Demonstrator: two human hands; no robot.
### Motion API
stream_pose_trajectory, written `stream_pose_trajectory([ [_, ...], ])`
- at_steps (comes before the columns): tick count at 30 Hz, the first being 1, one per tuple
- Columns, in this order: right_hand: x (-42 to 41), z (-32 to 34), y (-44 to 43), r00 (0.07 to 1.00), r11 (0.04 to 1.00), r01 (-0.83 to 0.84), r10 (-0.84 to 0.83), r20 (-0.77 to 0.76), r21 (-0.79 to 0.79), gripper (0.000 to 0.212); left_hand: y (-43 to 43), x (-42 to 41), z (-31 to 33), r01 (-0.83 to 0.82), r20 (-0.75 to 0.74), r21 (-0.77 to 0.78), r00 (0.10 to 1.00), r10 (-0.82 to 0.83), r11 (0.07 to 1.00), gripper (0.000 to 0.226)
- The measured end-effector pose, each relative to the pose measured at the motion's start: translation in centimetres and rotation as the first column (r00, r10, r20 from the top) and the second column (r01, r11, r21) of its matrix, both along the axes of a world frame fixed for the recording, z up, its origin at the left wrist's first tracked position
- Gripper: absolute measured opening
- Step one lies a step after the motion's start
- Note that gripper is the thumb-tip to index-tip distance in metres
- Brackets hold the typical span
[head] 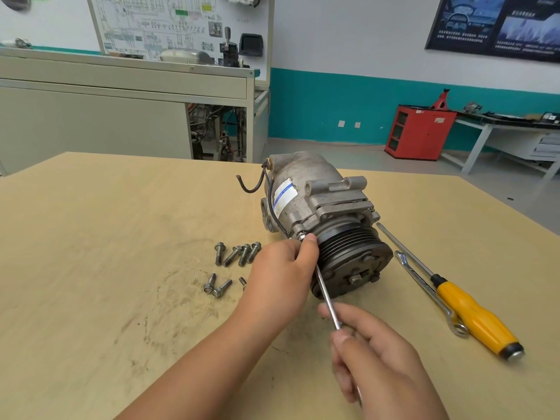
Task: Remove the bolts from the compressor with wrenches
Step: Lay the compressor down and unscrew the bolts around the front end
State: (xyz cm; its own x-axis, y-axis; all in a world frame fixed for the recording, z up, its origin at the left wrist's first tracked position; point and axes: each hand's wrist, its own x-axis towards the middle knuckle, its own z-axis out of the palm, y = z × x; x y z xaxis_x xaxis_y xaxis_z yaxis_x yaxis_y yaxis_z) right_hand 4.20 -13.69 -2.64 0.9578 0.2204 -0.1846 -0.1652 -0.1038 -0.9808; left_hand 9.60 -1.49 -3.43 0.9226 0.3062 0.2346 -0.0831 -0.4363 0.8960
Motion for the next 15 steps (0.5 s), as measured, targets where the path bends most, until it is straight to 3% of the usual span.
stream_pose_trajectory([
  [3, 0.1, -0.3, -0.1, 0.966, 0.937, -0.100, 0.172, -0.192, 0.335, 0.034, 0.2, 0.1, -0.2, 0.010, -0.012, -0.065, 1.000, -0.011, 0.998, 0.047],
  [8, 0.4, -1.6, 0.1, 0.952, 0.907, -0.180, 0.257, -0.163, 0.382, 0.035, 0.3, -0.2, 0.1, 0.127, -0.074, -0.350, 0.984, -0.163, 0.928, 0.046],
  [15, 0.4, -1.2, -0.5, 0.984, 0.957, -0.094, 0.131, -0.120, 0.276, 0.020, 0.4, -0.4, 0.0, 0.045, -0.070, -0.061, 0.996, -0.050, 0.997, 0.051],
])
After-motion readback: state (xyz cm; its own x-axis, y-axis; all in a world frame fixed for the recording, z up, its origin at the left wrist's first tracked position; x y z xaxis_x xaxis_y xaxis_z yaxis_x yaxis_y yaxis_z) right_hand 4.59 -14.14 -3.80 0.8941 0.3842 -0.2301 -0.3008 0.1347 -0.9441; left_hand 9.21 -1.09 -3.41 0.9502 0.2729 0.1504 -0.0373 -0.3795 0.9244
